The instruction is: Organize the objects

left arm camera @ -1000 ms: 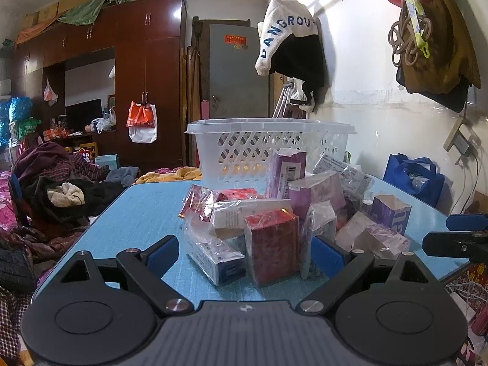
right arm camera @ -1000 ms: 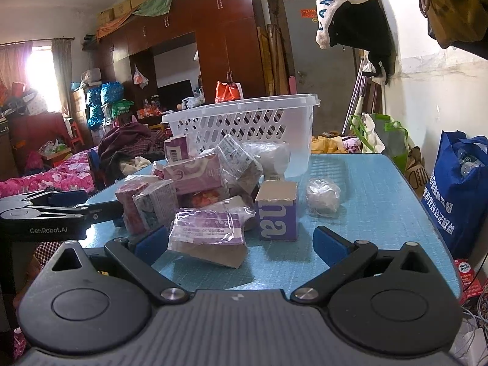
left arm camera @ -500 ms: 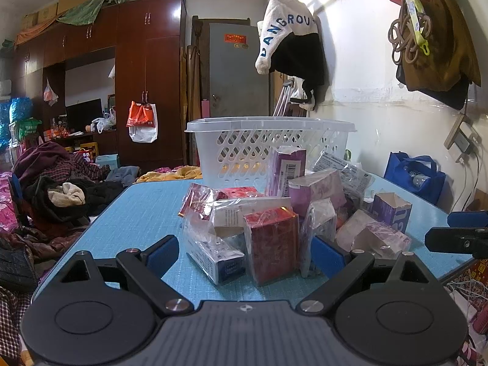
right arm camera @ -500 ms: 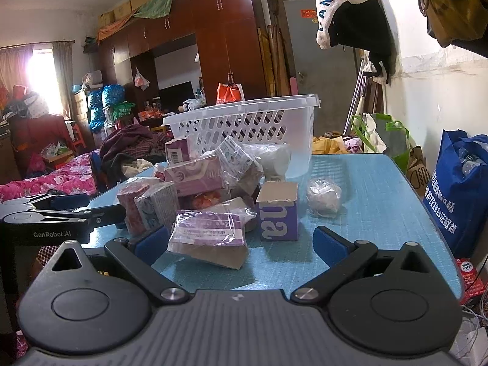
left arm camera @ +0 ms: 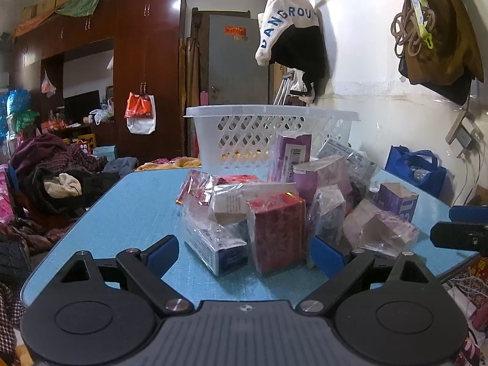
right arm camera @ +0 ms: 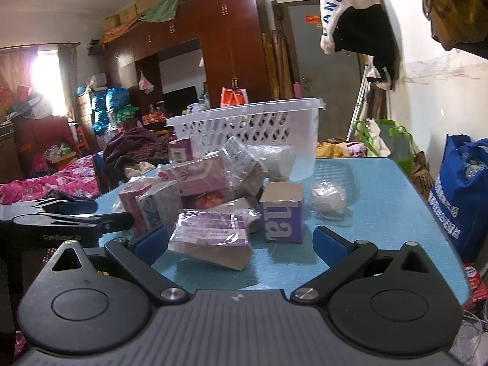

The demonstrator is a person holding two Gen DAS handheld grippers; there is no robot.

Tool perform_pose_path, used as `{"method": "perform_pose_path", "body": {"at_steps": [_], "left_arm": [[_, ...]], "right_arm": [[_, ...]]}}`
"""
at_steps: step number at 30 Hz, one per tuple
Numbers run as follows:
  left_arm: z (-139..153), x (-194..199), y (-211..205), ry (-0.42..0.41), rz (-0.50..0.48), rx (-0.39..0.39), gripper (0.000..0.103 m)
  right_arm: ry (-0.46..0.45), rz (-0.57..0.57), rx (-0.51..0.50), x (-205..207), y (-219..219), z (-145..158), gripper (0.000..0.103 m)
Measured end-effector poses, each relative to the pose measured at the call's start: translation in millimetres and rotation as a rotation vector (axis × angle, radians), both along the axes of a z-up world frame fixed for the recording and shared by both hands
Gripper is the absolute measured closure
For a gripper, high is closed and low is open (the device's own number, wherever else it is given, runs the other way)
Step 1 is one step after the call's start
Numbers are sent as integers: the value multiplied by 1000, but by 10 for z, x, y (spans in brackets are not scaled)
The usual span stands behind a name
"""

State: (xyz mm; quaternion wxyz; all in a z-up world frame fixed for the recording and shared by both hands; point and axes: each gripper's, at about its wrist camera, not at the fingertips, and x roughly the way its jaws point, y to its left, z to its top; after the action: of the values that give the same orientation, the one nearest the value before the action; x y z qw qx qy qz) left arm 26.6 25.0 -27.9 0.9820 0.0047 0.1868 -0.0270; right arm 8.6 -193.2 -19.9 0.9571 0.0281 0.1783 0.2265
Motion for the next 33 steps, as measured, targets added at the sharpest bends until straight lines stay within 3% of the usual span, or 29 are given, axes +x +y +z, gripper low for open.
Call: {"method": "perform_pose_path", "body": {"at_steps": [12,19,33], "left_arm": [[-79,245,-102,-4,-11,-17,10],[-61,242,-99,-51,-49,4,12],[23,314,-93,-61,-51,-39,15]], "right_arm": [[88,38,28,255,205,-169,9],[95,50,39,196,208,-180,33],[42,54,-51,39,247,-143,33]]}}
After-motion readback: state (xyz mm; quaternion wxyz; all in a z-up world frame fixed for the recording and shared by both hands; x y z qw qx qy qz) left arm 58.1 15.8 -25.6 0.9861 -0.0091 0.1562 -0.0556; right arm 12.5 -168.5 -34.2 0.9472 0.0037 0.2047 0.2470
